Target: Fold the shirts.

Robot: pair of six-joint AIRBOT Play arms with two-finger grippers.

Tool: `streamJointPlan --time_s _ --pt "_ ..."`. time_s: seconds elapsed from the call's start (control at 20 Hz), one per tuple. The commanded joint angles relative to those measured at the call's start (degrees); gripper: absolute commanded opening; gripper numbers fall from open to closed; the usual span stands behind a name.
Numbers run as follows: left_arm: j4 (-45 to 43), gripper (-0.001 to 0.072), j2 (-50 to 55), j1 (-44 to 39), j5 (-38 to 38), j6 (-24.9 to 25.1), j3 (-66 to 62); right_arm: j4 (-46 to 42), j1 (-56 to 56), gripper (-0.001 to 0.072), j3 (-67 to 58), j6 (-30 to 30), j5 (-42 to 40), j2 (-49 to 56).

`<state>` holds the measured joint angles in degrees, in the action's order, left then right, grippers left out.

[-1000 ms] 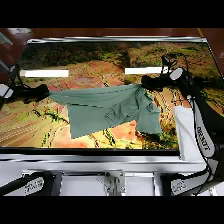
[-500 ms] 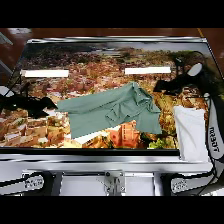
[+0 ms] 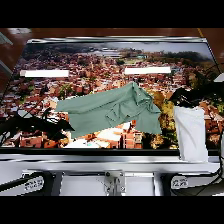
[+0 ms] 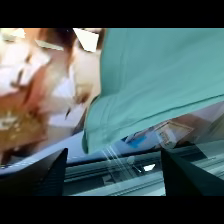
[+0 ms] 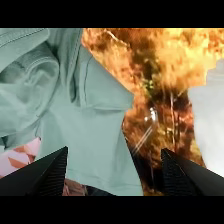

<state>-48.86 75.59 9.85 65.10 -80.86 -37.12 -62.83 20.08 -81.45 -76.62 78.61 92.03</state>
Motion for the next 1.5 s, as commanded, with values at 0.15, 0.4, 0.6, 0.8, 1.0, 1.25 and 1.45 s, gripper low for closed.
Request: streamJointPlan --time_s 0.15,0.4,0.6,0.8,1.0,1.25,1.45 --pt "5.5 0.0703 0.4 -3.3 -11.6 0.7 3.4 0.8 0.9 0.0693 0.8 0.9 -3.6 0.0" --pt "14.6 0.0543 5.3 -6.3 -17.2 0.7 3.4 0.8 0.9 0.0693 0.8 0.8 -3.7 0.0" --pt "15.7 0.0045 5.6 -7.4 -16.3 4.0 3.3 1.6 0.8 0.0693 2.6 -0.3 -3.4 1.4" --pt "15.7 0.0039 3.2 -7.4 -14.5 8.4 3.3 5.8 0.8 0.0693 6.1 0.7 -3.7 5.9" --pt "15.7 0.0038 -0.9 -7.4 -14.5 9.1 3.3 13.1 0.7 0.0693 6.1 2.1 -6.4 10.4" --pt "15.9 0.0039 -4.3 -7.4 -14.5 9.3 3.2 14.1 -2.4 0.0693 6.1 4.2 -7.8 12.2" --pt "17.0 0.0039 -4.4 -7.4 -14.6 9.3 3.1 9.9 -7.3 0.0692 6.1 4.2 -10.3 12.2"
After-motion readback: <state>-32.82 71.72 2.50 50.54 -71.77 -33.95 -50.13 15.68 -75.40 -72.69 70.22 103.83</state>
